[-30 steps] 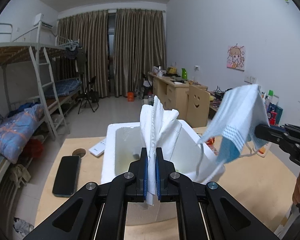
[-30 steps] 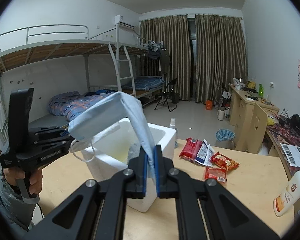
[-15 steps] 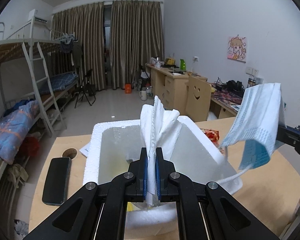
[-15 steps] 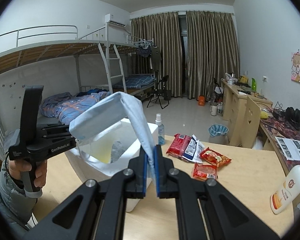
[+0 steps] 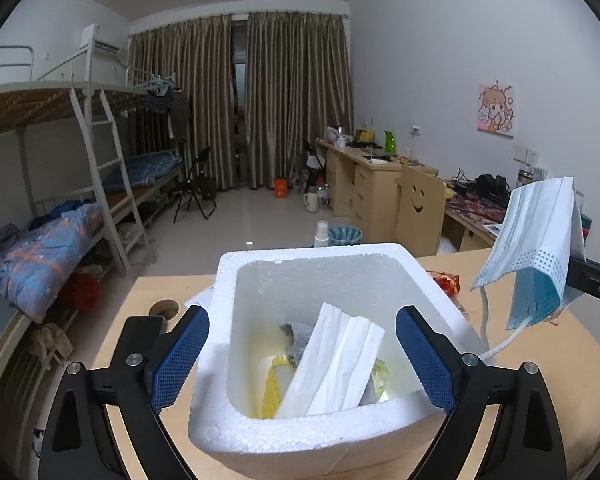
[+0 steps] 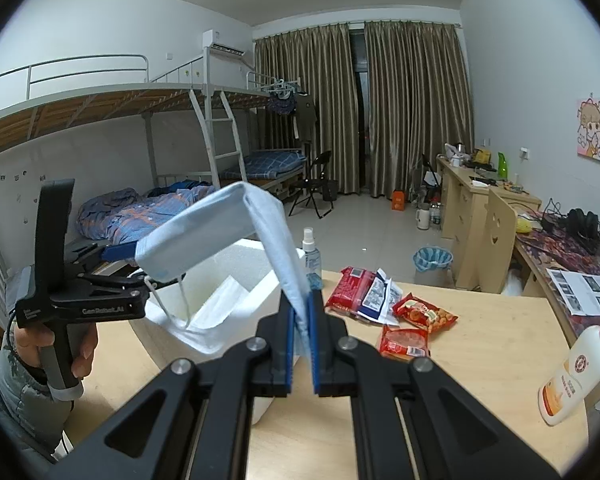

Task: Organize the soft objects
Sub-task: 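Open the left tool to drop the tissue into the box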

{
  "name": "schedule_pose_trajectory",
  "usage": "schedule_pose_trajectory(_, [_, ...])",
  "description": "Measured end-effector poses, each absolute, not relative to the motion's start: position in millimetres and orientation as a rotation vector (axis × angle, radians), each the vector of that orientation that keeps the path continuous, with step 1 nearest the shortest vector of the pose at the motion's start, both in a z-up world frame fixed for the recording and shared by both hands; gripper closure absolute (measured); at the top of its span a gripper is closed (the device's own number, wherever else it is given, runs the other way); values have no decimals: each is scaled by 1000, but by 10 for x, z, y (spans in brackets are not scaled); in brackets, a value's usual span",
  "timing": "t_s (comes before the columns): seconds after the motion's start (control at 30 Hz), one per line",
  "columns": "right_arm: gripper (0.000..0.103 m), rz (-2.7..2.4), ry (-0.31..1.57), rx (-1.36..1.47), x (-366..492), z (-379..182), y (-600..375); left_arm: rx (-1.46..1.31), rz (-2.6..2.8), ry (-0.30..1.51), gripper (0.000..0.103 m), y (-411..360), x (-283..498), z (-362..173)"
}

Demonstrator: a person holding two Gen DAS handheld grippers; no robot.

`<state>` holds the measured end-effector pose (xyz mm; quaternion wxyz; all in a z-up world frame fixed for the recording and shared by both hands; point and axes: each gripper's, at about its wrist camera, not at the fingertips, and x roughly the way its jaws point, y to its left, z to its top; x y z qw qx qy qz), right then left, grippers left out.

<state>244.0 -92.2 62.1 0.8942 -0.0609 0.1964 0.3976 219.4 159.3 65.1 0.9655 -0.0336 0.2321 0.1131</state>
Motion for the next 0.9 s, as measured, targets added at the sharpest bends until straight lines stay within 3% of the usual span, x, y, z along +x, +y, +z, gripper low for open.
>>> schedule_pose_trajectory(0.9, [94,910,397,-123,2430,681,-608,-85,336,389,8,1816,1456,798])
